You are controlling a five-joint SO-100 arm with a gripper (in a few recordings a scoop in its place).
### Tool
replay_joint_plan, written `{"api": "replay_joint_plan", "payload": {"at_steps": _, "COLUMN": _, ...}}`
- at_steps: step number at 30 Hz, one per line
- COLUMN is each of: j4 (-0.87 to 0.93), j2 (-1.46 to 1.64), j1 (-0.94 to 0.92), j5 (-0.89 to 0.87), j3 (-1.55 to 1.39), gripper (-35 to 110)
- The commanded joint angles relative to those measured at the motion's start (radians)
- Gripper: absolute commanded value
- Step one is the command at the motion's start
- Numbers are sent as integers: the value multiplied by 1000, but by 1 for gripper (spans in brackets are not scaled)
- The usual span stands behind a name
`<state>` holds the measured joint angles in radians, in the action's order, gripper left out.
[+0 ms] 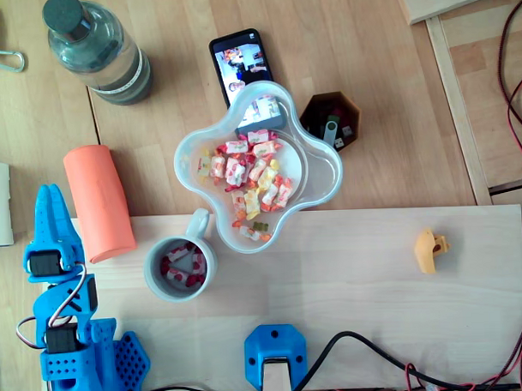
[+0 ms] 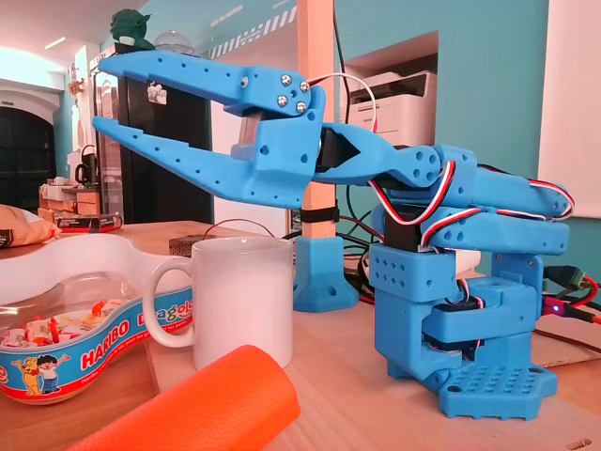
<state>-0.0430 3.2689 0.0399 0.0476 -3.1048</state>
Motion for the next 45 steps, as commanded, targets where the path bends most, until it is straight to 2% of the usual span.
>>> {"api": "replay_joint_plan", "payload": {"at_steps": 1, "j4": -14, "j2": 21, "j1": 5, "j5": -25, "j3": 55, "gripper": 13}}
{"api": "replay_joint_plan", "payload": {"at_steps": 6, "j4": 46, "j2": -114, "j1": 0, "j5": -178, "j3": 186, "gripper": 13}}
{"api": "replay_joint_plan", "payload": {"at_steps": 14, "j4": 341, "j2": -351, "j1": -21, "j5": -385, "j3": 545, "gripper": 13}}
{"api": "replay_joint_plan", "payload": {"at_steps": 21, "j4": 673, "j2": -459, "j1": -178, "j5": -535, "j3": 781, "gripper": 13}}
{"api": "replay_joint_plan", "payload": {"at_steps": 28, "j4": 887, "j2": -549, "j1": -408, "j5": -787, "j3": 881, "gripper": 12}}
{"api": "replay_joint_plan", "payload": {"at_steps": 36, "j4": 1000, "j2": -761, "j1": -483, "j5": -870, "j3": 1072, "gripper": 12}}
{"api": "replay_joint_plan", "payload": {"at_steps": 45, "j4": 965, "j2": -1054, "j1": -588, "j5": -870, "j3": 1259, "gripper": 12}}
